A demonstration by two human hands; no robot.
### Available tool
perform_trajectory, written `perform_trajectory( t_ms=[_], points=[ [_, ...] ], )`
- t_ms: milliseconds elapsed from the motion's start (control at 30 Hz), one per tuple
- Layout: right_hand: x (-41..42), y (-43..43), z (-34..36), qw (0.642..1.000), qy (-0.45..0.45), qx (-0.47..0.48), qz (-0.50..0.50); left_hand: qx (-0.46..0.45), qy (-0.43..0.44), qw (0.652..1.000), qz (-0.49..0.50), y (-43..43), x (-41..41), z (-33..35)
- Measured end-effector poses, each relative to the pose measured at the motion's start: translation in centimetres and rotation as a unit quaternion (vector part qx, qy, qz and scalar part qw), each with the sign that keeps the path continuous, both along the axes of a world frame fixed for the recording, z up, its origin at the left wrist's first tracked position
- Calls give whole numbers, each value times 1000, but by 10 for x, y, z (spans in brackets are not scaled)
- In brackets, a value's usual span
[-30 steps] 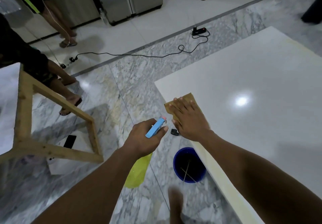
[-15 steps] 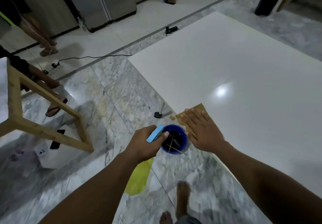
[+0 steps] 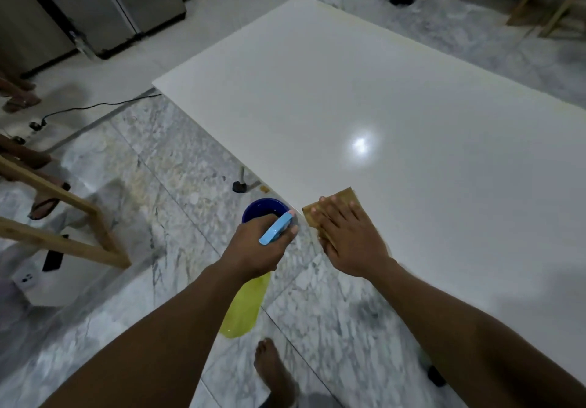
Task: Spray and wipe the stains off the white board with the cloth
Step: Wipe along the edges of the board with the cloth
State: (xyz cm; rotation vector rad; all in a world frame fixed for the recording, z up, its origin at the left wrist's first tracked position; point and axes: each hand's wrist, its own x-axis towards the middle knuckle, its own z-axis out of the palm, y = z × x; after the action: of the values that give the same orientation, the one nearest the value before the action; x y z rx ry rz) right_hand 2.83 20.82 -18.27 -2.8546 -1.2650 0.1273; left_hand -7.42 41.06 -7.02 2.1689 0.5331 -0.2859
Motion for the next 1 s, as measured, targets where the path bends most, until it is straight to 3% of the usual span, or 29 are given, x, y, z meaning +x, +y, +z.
perform_trajectory(
  t_ms=[467, 767, 1000],
  points=[
    [-153, -298, 3, 999, 7, 1, -40, 18, -3, 1000, -18, -287, -123, -16],
    [-236, -455, 0, 996, 2, -9, -85, 2, 1, 991, -134, -445, -155, -26],
    [-281, -531, -3, 994, 8, -40, -103, 0, 7, 979, -203, -505, -168, -22]
  ],
)
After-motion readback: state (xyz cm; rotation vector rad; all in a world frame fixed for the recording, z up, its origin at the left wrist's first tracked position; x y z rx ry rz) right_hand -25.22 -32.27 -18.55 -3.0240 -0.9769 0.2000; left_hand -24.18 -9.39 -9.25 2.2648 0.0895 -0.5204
